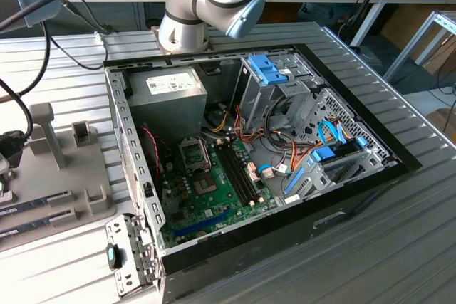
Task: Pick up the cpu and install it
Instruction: 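Pick up the cpu and move it towards the insertion slot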
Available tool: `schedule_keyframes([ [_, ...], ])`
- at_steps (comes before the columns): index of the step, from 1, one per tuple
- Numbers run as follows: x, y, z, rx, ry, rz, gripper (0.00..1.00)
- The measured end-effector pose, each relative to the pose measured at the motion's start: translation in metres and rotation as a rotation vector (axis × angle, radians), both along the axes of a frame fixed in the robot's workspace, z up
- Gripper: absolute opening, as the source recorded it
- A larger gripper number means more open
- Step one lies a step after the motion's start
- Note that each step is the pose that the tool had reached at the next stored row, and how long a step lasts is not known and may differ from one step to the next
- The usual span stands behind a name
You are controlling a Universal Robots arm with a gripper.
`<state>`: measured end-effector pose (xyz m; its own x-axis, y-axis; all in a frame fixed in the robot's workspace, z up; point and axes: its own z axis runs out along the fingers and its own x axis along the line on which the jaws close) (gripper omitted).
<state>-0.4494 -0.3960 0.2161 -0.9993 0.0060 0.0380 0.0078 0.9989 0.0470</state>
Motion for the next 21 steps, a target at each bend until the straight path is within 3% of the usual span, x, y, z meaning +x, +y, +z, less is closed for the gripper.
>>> schedule_keyframes([
  [5,-0.0039,0.0024,-0.0073,0.0,-0.0001,0.004,0.48],
  [11,-0.0039,0.0024,-0.0075,-0.0001,0.0001,0.004,0.48],
  [14,-0.004,0.0024,-0.0076,-0.0001,0.0001,0.004,0.55],
  [15,-0.004,0.0024,-0.0077,-0.0001,0.0001,0.004,0.62],
  [21,-0.004,0.0014,-0.0086,-0.0001,0.0,0.004,0.62],
])
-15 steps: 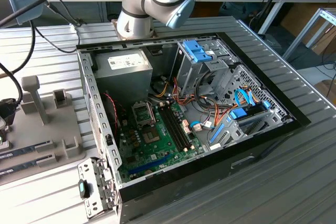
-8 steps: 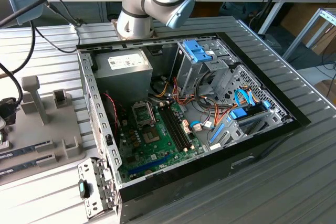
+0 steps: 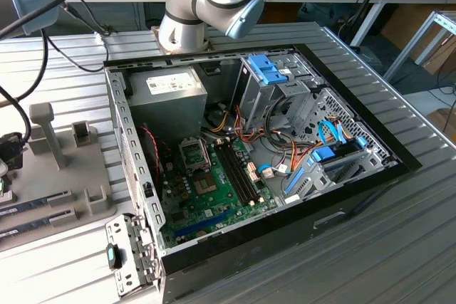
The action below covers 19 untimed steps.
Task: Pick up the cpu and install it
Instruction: 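Pick up the cpu and move it towards the insertion slot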
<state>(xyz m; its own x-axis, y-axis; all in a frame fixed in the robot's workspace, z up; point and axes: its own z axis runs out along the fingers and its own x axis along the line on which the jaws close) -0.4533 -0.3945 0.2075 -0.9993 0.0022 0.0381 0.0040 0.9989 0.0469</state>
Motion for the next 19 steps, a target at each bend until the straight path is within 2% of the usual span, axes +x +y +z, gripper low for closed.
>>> schedule_keyframes([
  [19,0.0,-0.001,-0.0135,-0.0001,0.0002,0.002,0.62],
])
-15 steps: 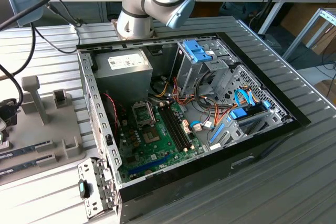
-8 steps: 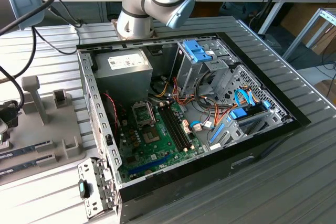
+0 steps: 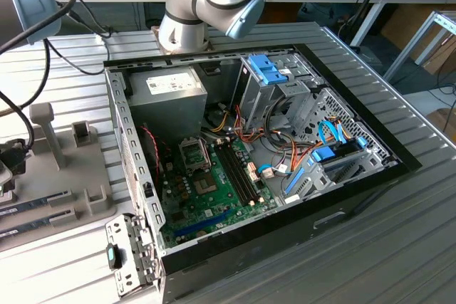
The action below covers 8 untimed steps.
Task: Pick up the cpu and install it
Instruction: 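Pick up the cpu and move it towards the insertion slot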
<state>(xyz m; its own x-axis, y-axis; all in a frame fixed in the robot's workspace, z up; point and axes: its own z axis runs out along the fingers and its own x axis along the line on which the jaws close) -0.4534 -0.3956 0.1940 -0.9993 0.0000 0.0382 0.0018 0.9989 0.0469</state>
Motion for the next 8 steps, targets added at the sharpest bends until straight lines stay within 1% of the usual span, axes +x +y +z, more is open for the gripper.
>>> schedule_keyframes([
  [4,0.0001,0.0004,-0.001,0.0001,-0.0003,0.0,0.62],
  [8,0.0,0.0027,-0.0013,0.0001,-0.0001,0.0,0.62],
])
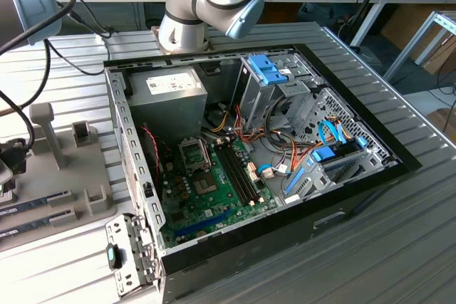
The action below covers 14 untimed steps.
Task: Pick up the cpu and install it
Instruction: 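Pick up the cpu and move it towards the insertion slot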
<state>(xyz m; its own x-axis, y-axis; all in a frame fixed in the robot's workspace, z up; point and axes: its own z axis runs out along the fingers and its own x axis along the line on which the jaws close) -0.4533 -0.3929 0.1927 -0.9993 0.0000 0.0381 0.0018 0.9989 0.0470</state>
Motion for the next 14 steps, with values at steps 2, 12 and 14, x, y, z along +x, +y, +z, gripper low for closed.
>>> schedule_keyframes([
  [2,-0.0002,0.0007,-0.0002,0.0,-0.0001,0.0,0.62],
  [12,-0.0013,0.0008,-0.0007,-0.0001,0.0001,0.0,0.62],
  [14,-0.0013,0.0008,-0.0007,-0.0002,0.0001,0.0,0.53],
])
